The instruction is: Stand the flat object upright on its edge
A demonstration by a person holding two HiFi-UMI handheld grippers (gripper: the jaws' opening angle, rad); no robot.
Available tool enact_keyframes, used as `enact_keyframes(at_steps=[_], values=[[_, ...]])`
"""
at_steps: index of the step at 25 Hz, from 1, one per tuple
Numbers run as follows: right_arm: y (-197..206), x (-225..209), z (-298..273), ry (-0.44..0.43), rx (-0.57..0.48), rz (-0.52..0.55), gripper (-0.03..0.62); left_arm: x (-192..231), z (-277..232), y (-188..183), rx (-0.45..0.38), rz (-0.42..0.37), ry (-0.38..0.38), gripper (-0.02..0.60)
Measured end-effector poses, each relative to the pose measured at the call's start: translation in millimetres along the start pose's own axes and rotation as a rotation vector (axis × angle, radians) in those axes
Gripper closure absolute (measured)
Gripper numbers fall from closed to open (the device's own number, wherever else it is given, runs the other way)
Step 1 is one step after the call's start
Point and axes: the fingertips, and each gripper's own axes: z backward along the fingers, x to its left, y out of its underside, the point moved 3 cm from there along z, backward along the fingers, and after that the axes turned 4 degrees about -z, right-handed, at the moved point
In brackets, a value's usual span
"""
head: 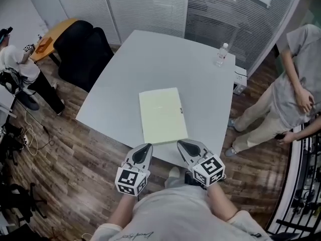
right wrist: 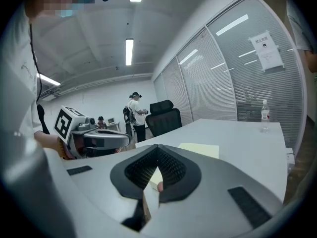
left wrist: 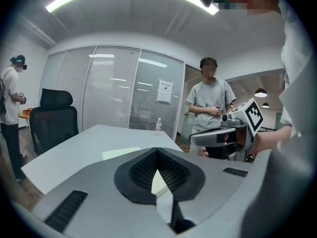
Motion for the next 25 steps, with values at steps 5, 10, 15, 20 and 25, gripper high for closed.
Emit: enact_keyframes(at_steps=[5, 10, 15, 20, 25], values=[[-3.9, -25.6, -9.3, -0.021, 0.020, -0.006, 0.569, 9.8, -19.5, -7.2, 0.007, 0.007, -0.036, 0.569], [-7.1, -31.5, -20.8, -0.031, 0.030, -0.021, 0.569, 15.0, -26.3, -2.8, 0.026, 0.013, -0.042, 0.569], [-10.7, -30.9, -32.5, -0.015, 0.028, -0.038, 0.569, 29.2, -28.0, -4.8, 0.037, 0.012, -0.034, 0.571], [-13.1, -27.8, -39.2, 0.016, 0.033, -0.053, 0.569, 45.7, -32.1, -7.7, 0.052, 0.008, 0.003, 0.570], [-14.1, -33.4, -45.9, 0.046, 0.041, -0.061, 0.569, 55.8, -39.3, -7.6, 0.049, 0.024, 0.044, 0.570]])
